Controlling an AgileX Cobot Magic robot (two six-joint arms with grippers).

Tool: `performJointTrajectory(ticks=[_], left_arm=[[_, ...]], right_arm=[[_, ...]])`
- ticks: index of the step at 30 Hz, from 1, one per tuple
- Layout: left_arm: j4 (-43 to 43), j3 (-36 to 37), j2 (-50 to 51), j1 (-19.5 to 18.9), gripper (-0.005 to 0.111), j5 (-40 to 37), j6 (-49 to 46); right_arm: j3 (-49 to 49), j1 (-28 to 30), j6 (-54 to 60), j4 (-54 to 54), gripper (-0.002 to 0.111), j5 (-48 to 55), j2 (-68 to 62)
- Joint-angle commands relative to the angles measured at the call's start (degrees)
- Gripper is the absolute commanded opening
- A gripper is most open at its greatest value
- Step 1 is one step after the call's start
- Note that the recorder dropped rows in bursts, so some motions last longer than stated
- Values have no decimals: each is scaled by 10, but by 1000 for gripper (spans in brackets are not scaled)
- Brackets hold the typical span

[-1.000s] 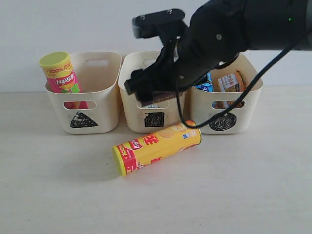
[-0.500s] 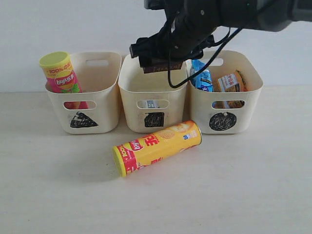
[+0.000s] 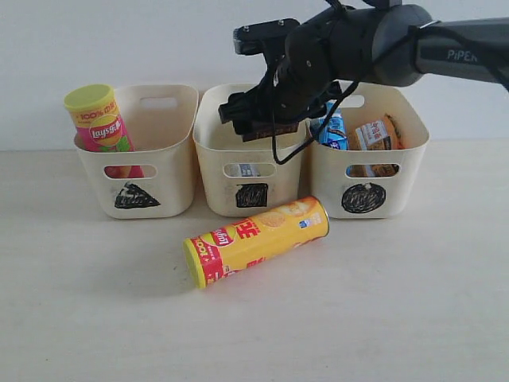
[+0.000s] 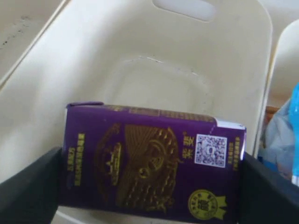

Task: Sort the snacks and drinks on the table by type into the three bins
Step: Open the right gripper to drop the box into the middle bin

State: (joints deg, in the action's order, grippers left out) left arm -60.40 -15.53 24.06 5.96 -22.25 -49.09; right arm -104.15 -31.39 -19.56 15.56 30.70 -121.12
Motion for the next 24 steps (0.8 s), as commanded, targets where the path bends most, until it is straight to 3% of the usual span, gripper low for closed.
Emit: performJointTrajectory(ticks=[1,2,4,5,9,11,21,22,24], left_arm=[[-2,2,-3,-1,4,-1,3],[-2,2,-3,-1,4,-1,3],[-2,2,-3,-1,4,-1,3],[-2,2,-3,-1,4,-1,3],[-2,2,-3,-1,4,0,3],[-2,2,-3,-1,4,0,3],[-2,2,-3,-1,4,2,3],[-2,2,-3,-1,4,2,3],[-2,2,-3,-1,4,2,3]], right_arm=[[-6,5,0,4,6,-27,5],[-6,5,0,4,10,-27,5],[-6,5,0,4,31,-27,5],[-6,5,0,4,48,-27,5],[-6,5,0,4,75,-23,5],[-6,5,0,4,81,-19,5],[-6,5,0,3,78,17,32],[-6,5,0,3,69,21,36],[-6,5,0,-3,24,54,55]])
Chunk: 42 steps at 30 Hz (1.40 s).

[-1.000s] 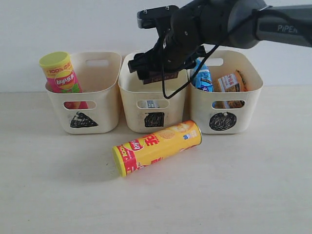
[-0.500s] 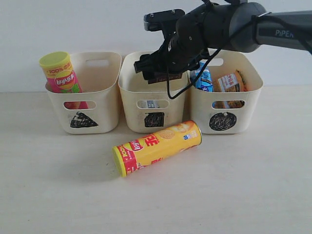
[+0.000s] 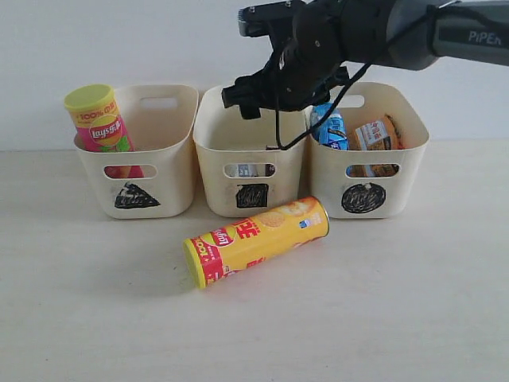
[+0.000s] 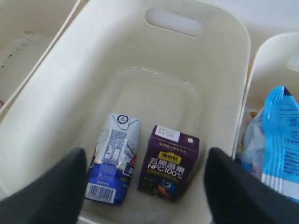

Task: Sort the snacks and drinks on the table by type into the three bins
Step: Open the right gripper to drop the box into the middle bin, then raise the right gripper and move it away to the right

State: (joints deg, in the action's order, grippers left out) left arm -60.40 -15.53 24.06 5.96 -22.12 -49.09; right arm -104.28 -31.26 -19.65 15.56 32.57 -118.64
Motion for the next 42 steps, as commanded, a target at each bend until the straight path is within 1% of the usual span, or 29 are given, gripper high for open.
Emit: performJointTrajectory(ticks=[1,2,4,5,12,17,19,21,26,30,32,36,39,42], left_arm=[[-2,2,-3,-1,4,1,3],[-2,2,-3,-1,4,1,3],[-2,2,-3,-1,4,1,3],[-2,2,-3,-1,4,1,3],[-2,2,-3,-1,4,1,3],[-2,2,-3,-1,4,1,3],[-2,2,-3,-1,4,2,3],[-2,2,-3,-1,4,2,3],[-2,2,-3,-1,4,3,3],[-43,2,-3,-1,4,1,-5],[-43,-3,1,-1,4,3,-19],[-43,-38,30,-1,4,-14,-21],[-39,-83,71,-1,4,-27,-24],[-11,-132,124,-1,4,-58,-24]], right_arm=[[-4,4,2,-5,6,50,37],[-3,4,0,-7,1,61,40],[-3,4,18,-21,1,98,50],[-3,4,43,-42,0,128,59],[-3,4,184,-156,0,244,77],[1,4,215,-189,0,273,108],[25,4,215,-189,0,254,131],[71,4,215,-189,0,220,160],[256,4,209,-193,0,109,256],[392,4,172,-195,0,3,350],[448,4,169,-198,0,-46,398],[548,4,164,-200,0,-105,503],[605,4,146,-202,0,-133,570],[656,4,130,-202,0,-162,626]])
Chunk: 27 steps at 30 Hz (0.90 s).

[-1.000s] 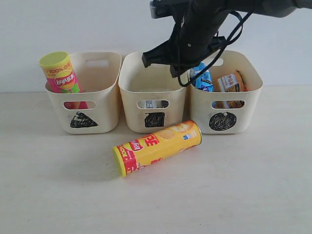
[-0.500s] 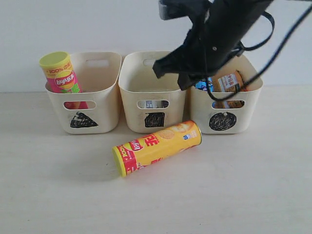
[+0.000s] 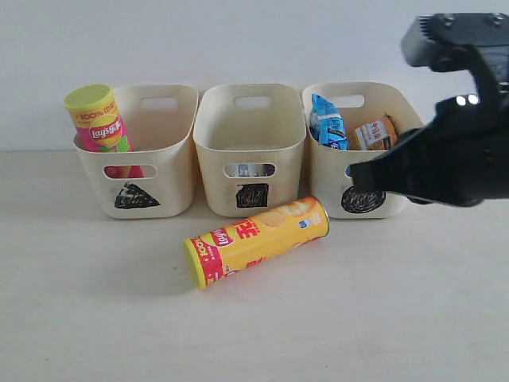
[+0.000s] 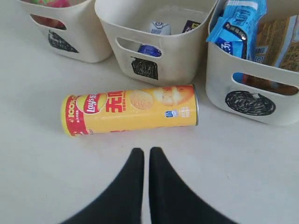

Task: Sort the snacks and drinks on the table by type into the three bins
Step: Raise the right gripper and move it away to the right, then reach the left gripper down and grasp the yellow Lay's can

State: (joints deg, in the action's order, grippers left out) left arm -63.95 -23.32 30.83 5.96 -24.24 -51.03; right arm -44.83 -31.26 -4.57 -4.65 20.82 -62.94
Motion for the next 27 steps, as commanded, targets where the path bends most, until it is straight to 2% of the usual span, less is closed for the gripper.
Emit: performJointTrajectory(ticks=[1,6,12,15,21,27], left_arm=[[37,-71,77,-1,4,-52,-5],[88,-162,196,-1,4,-140,12],[129,-274,336,0,4,-251,28],[156,-333,400,30,4,-296,38],[354,-429,506,123,4,-314,155],[418,-498,585,175,4,-331,203]], right_arm=[[78,4,-23,0,0,-55,83],[146,4,-26,0,0,-89,142],[191,4,-41,0,0,-90,155],[201,4,-45,0,0,-91,155],[201,4,-48,0,0,-90,155],[201,4,-48,0,0,-90,155]])
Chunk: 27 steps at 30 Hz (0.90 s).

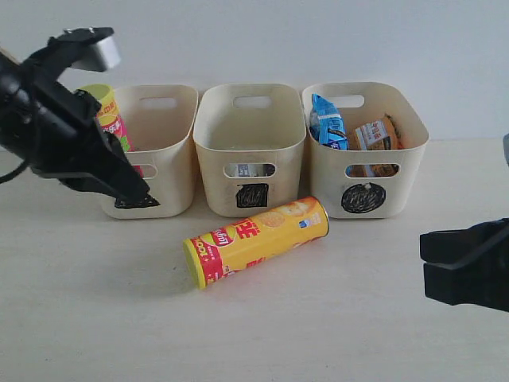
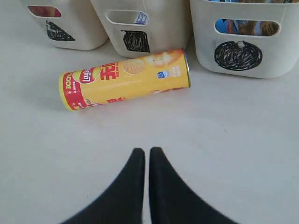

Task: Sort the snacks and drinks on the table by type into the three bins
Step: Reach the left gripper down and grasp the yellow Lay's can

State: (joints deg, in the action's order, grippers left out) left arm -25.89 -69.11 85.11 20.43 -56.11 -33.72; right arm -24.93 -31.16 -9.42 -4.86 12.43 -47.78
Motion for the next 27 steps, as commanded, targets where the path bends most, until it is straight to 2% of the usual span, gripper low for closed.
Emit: performJointTrajectory(ticks=[1,4,7,8,10,12,14,18,27], left_arm=[[41,-50,55,37,5,-13,33],[37,-77,89,56,15,-12,34],[39,-100,119,75,39,-8,35],[39,-108,131,78,52,-2,35],[38,-118,148,86,68,12,35],[38,-127,167,89,79,27,35],[38,-136,186,95,86,42,35],[38,-150,220,96,93,57,33],[38,-163,291,96,96,89,-7]], right_arm=[[2,3,1,2,0,-6,4],[2,3,1,2,0,-6,4],[2,3,2,2,0,-6,4],[2,3,2,2,0,-6,4],[2,3,2,2,0,-6,4],[2,3,2,2,0,-6,4],[2,3,2,2,0,-6,4],[2,3,2,2,0,-6,4],[2,3,3,2,0,-5,4]])
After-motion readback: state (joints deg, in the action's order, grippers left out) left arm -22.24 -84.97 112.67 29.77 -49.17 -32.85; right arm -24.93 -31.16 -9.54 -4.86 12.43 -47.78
